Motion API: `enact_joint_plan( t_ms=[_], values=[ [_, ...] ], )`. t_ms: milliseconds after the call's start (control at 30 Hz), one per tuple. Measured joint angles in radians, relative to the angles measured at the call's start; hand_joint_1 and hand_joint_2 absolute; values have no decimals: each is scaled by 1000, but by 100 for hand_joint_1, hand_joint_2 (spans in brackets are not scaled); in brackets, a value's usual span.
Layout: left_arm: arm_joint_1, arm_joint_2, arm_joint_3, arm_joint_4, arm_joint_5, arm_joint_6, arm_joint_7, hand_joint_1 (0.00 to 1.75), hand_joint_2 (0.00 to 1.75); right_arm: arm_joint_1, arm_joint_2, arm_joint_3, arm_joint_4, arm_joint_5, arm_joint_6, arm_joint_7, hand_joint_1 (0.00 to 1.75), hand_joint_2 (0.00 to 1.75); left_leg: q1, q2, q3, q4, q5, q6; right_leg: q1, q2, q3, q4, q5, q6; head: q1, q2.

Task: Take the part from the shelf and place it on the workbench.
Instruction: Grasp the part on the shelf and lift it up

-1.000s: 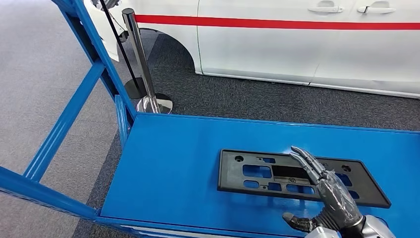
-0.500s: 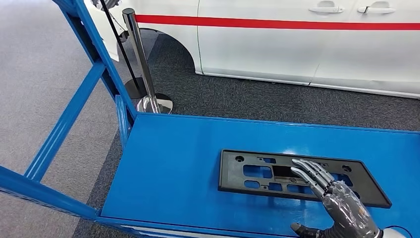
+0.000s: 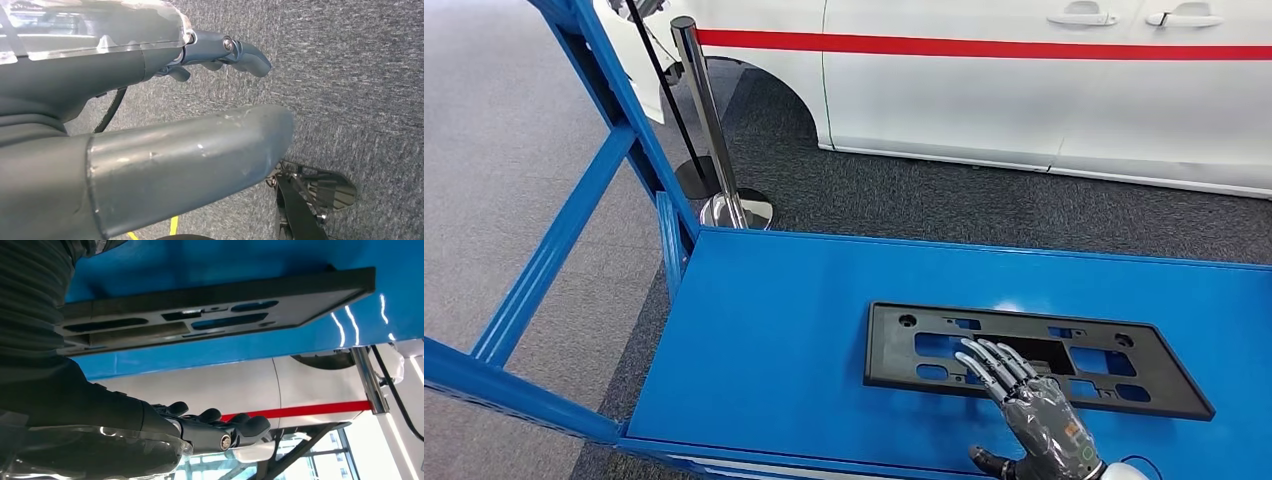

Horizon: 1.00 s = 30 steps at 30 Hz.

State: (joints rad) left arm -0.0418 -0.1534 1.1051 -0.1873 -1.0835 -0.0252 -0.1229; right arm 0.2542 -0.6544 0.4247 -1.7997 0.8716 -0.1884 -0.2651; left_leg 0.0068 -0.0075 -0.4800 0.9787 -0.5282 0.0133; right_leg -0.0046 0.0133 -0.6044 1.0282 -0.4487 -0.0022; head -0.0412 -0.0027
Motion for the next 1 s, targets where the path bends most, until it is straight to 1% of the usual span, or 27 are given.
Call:
enact_joint_plan(
  t_ms=[133, 267, 467, 567, 667, 833, 1000],
  values=[
    [0, 0, 0, 0, -10, 0, 3, 0, 0, -40, 32, 43, 62, 47, 0, 22, 0, 175, 0, 1, 0, 0, 0, 0, 0, 1, 0, 0, 0, 0, 0, 0],
    [-1, 0, 0, 0, -13, -1, 3, 0, 0, -77, 64, 81, 124, 61, -3, 27, 0, 175, 0, 1, 0, 0, 0, 0, -1, 1, 0, 0, 0, 0, 0, 0],
    [-1, 0, 0, 0, -15, 0, 3, 0, 0, -103, 82, 107, 168, 63, -9, 31, 0, 175, 0, 1, 0, 0, 0, 0, -1, 1, 0, 0, 0, 0, 0, 0],
    [-1, 0, 0, 0, -19, 0, 2, 0, 0, -118, 91, 114, 183, 89, -24, 39, 0, 175, 0, 1, 0, 0, 0, 0, -1, 1, 0, 0, 0, 0, 0, 0],
    [-1, 0, 0, 0, -28, -1, 3, 0, 0, -142, 117, 122, 211, 167, -63, 68, 0, 175, 0, 1, 0, 0, 0, 0, -1, 1, 0, 0, 0, 0, 0, 0],
    [-2, 0, 0, 0, -47, -7, 3, 0, 0, -188, 188, 131, 294, 320, -158, 141, 0, 175, 0, 1, 0, 0, 0, 0, 0, 1, 0, 0, 0, 0, 0, 0],
    [-3, 0, 0, 0, -58, -8, 3, 0, 0, -221, 253, 120, 406, 413, -261, 204, 0, 175, 0, 1, 1, 0, 0, -1, 0, 1, 0, 0, 0, 0, 0, 0]
  ],
)
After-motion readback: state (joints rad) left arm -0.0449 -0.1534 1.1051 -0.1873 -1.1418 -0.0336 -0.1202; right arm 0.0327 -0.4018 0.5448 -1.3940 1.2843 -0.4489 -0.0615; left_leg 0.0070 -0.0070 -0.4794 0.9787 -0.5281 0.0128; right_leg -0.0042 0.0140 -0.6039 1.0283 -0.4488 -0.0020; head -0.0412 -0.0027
